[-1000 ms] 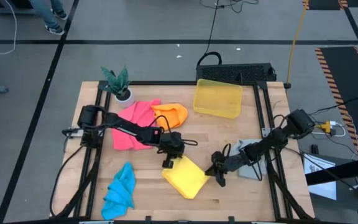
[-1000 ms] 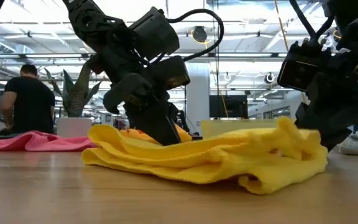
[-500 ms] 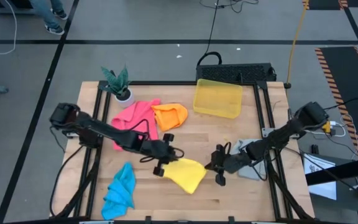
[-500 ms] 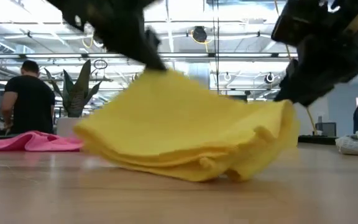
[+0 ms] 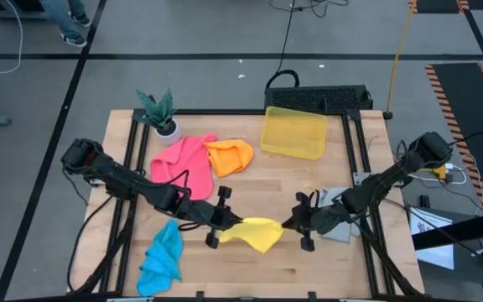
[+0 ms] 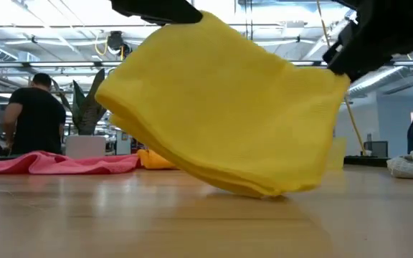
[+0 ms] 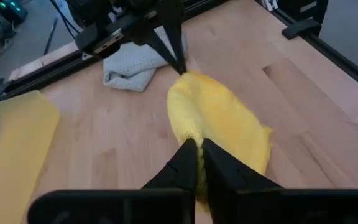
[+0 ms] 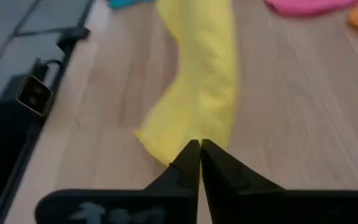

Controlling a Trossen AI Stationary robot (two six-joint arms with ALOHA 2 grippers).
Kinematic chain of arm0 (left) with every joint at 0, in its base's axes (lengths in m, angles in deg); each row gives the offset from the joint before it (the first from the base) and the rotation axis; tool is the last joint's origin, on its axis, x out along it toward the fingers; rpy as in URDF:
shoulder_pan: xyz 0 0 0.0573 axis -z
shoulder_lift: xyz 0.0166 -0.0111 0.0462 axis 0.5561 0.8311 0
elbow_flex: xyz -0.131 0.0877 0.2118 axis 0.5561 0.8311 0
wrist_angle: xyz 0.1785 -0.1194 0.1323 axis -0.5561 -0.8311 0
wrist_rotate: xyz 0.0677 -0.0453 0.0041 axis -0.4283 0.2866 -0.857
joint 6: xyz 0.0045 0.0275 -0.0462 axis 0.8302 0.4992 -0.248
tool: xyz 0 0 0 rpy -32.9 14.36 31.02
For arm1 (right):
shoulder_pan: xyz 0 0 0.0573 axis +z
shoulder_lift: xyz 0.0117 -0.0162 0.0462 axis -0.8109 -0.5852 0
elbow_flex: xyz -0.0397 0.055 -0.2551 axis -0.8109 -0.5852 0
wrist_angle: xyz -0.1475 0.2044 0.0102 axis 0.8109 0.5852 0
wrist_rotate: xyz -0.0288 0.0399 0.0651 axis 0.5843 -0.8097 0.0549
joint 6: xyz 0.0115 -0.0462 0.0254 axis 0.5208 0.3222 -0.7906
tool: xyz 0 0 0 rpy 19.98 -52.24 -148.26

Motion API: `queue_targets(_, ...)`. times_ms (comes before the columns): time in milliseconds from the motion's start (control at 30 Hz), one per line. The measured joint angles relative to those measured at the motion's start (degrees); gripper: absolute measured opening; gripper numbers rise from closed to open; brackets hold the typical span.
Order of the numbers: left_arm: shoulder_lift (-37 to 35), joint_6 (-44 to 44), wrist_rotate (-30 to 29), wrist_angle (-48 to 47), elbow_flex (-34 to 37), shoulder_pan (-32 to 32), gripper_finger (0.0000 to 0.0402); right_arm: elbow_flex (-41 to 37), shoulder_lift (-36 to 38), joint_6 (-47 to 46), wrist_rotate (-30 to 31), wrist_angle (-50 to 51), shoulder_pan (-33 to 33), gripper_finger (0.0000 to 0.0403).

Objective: Fold microfiber towels
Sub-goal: Fold the yellow kitchen towel

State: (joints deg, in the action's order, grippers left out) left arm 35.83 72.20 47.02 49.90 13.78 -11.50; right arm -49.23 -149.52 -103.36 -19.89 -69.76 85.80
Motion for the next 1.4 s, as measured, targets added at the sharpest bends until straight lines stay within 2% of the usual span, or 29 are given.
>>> queue_targets(133, 0.00, 0.22, -1.13, 1.18, 0.00, 0.00, 0.0006, -0.05, 1.97, -3.32, 0.02, 7.55, -0.62, 0.0034)
queue_targets(267, -0.02, 0.92, -2.34, 2.77, 0.00, -0.09, 0.0023, -0.07, 2.91, -3.98, 0.09, 8.86, -1.21, 0.0061)
queue_targets(533, -0.02, 1.48, -2.36, 3.67, -0.01, -0.13, 0.0024, -0.07, 3.02, 5.10, 0.08, -1.74, -1.39, 0.0125)
queue_targets(700, -0.02, 1.43, -2.34, 3.63, -0.02, -0.13, 0.0006, 0.00, 1.76, 13.52, 0.21, -12.98, -4.33, 0.0166)
queue_targets(800, -0.04, 1.32, -2.34, 3.63, -0.02, -0.13, 0.0013, 0.15, -0.47, 16.97, -0.60, -17.93, -6.55, 0.0178)
queue_targets(1033, -0.04, 1.28, -2.32, 3.60, -0.04, -0.13, 0.0030, 6.16, -8.19, 21.41, -7.46, -17.96, -9.83, 0.0169)
queue_targets(1167, -0.07, -0.26, -2.32, 3.61, -0.07, -0.13, 0.0020, 10.45, -11.59, 22.98, -7.54, -16.17, -9.92, 0.0152)
queue_targets(1267, -0.07, -0.69, -2.29, 3.62, -0.07, -0.13, 0.0013, 12.18, -12.63, 23.36, -7.40, -15.78, -10.04, 0.0123)
queue_targets(1400, -0.07, 0.67, -2.29, 4.26, -0.07, -0.13, 0.0021, 12.46, -13.15, 23.55, -6.62, -16.31, -10.64, 0.0064)
